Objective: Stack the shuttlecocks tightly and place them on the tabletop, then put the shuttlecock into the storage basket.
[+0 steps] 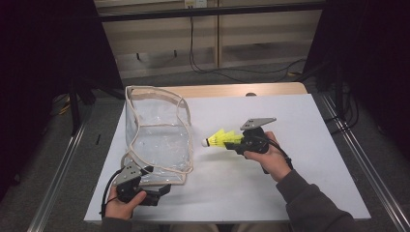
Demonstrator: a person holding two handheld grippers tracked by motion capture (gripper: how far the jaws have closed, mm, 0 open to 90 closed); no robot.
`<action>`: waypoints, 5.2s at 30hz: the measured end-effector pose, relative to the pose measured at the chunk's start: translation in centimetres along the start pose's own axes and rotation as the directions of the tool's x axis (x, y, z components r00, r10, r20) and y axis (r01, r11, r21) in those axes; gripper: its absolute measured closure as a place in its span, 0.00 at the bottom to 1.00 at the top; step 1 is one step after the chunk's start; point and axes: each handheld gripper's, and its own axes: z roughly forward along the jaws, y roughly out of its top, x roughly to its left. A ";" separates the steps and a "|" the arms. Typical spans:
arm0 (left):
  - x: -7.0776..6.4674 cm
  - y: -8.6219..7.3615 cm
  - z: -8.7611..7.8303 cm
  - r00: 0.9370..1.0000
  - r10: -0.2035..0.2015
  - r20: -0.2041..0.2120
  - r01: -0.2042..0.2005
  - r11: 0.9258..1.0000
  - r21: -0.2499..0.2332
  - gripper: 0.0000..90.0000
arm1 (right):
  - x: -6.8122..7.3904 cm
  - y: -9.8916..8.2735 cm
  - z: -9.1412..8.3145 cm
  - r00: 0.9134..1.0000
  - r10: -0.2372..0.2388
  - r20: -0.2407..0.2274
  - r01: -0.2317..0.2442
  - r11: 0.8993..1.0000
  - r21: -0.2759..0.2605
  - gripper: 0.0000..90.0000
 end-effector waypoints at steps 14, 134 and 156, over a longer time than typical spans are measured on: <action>-0.1 0.0 0.0 1.000 -0.002 -0.004 0.002 1.000 0.001 0.05 | 0.1 1.5 -1.3 1.000 -0.014 -0.005 0.014 1.000 -0.004 0.88; 0.0 -0.1 0.0 1.000 -0.009 0.003 0.009 1.000 -0.009 0.05 | 6.8 14.9 -0.7 0.975 -0.214 -0.063 0.215 0.976 0.015 0.88; 0.0 -0.1 0.0 1.000 -0.010 0.005 0.010 1.000 -0.010 0.05 | 8.8 16.0 1.4 0.966 -0.244 -0.080 0.247 0.969 0.030 0.88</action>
